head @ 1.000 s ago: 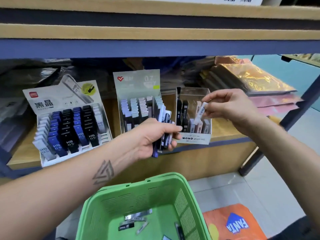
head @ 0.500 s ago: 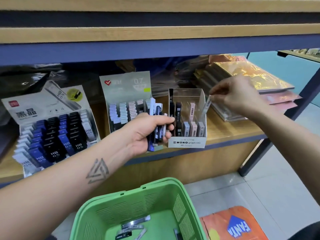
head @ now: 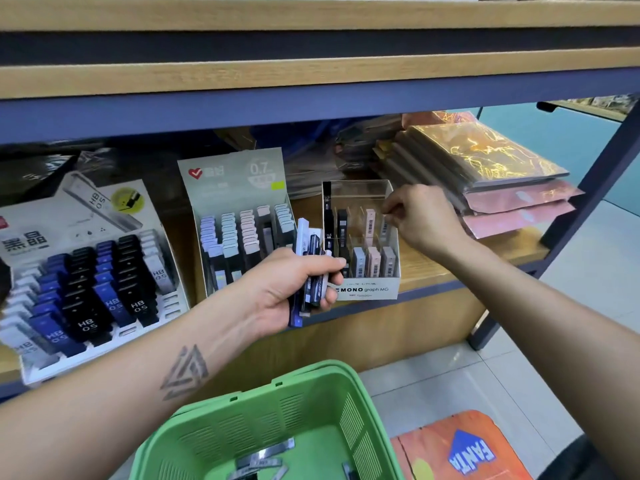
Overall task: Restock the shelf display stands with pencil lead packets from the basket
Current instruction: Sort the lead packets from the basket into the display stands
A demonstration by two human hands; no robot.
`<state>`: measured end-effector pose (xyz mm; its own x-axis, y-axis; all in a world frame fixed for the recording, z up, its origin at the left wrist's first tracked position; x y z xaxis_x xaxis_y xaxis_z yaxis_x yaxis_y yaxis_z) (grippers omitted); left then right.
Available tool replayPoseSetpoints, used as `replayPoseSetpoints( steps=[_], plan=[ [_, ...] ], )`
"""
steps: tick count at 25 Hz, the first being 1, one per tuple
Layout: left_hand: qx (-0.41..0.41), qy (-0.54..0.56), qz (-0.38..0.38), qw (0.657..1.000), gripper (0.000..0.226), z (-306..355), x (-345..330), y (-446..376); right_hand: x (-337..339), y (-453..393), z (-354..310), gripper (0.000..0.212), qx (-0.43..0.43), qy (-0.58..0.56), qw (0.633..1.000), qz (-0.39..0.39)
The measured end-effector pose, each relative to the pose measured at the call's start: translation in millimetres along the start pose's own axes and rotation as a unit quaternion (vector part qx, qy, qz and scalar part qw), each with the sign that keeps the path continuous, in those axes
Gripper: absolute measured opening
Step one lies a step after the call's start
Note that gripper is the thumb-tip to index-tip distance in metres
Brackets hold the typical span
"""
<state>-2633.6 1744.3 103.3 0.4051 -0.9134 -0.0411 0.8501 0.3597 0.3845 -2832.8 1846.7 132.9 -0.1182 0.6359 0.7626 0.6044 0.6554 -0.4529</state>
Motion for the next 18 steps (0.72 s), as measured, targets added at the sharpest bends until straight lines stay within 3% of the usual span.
replayPoseSetpoints(
  steps=[4, 7, 13, 15, 18],
  plan=[
    [0.004, 0.0, -0.011, 1.0, 0.016, -2, -7, 1, -5, 6, 2, 0.016, 0.02, 0.054, 0.997, 0.051],
    [0.007, 0.002, -0.017, 1.0, 0.015, -2, -8, 2, -7, 9, 3, 0.021, 0.031, 0.072, 0.996, 0.032],
    [0.014, 0.021, -0.028, 0.999, 0.011, -3, -6, 3, 4, 10, -4, 0.024, -0.01, -0.056, 0.997, 0.056],
    [0.016, 0.023, -0.036, 0.999, 0.01, -4, -6, 3, 2, 15, -21, 0.019, -0.046, -0.188, 0.981, 0.008],
    [0.003, 0.026, -0.052, 0.998, 0.008, -5, -6, 5, -10, 30, -52, 0.011, -0.114, -0.395, 0.893, -0.184]
  ],
)
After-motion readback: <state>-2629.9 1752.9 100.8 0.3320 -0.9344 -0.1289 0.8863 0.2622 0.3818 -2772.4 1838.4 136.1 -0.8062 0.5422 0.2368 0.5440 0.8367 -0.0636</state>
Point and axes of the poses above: each hand's wrist, its own y-axis away from the middle knuckle, its own x-axis out of the back of the hand, z = x × y, the point moved 4 cm from there along -y, towards the middle knuckle, and after that the axes turned 12 degrees about -y, right-handed, at the moved point
